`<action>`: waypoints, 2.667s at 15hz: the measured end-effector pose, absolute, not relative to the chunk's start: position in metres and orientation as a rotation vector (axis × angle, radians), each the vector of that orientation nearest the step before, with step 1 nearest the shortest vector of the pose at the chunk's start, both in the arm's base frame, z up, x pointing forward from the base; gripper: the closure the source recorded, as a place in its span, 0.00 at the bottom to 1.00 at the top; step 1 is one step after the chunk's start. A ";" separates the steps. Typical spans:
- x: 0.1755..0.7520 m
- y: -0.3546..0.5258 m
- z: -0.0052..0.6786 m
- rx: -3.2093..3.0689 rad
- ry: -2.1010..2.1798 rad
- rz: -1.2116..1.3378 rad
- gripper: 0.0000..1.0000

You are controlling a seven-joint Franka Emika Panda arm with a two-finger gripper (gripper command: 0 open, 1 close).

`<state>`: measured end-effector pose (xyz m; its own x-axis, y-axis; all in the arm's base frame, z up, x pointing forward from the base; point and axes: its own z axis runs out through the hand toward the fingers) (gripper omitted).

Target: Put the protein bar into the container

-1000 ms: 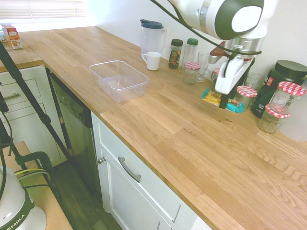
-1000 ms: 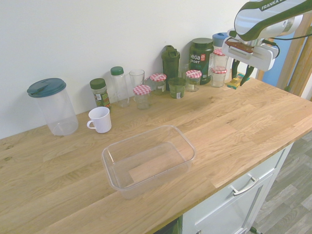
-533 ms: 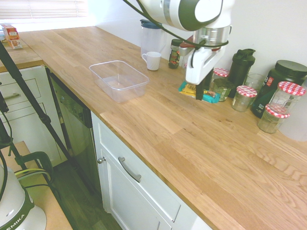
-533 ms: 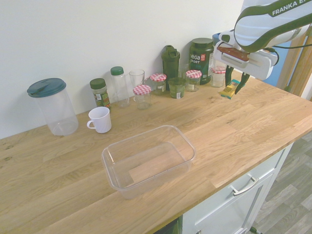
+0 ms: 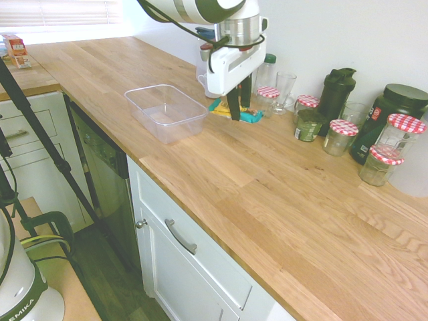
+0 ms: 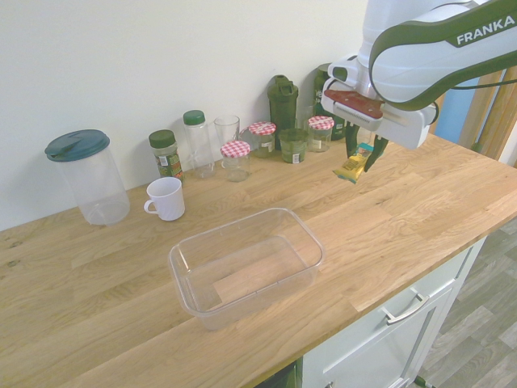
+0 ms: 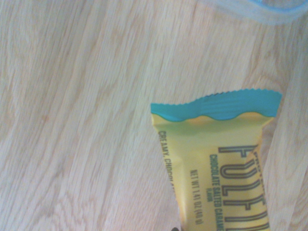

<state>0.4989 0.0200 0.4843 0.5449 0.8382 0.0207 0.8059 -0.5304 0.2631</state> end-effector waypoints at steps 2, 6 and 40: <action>0.494 0.047 0.484 2.541 1.396 0.211 1.00; 0.484 0.097 0.473 2.507 1.415 0.193 1.00; 0.518 0.280 0.400 2.594 1.229 0.144 0.00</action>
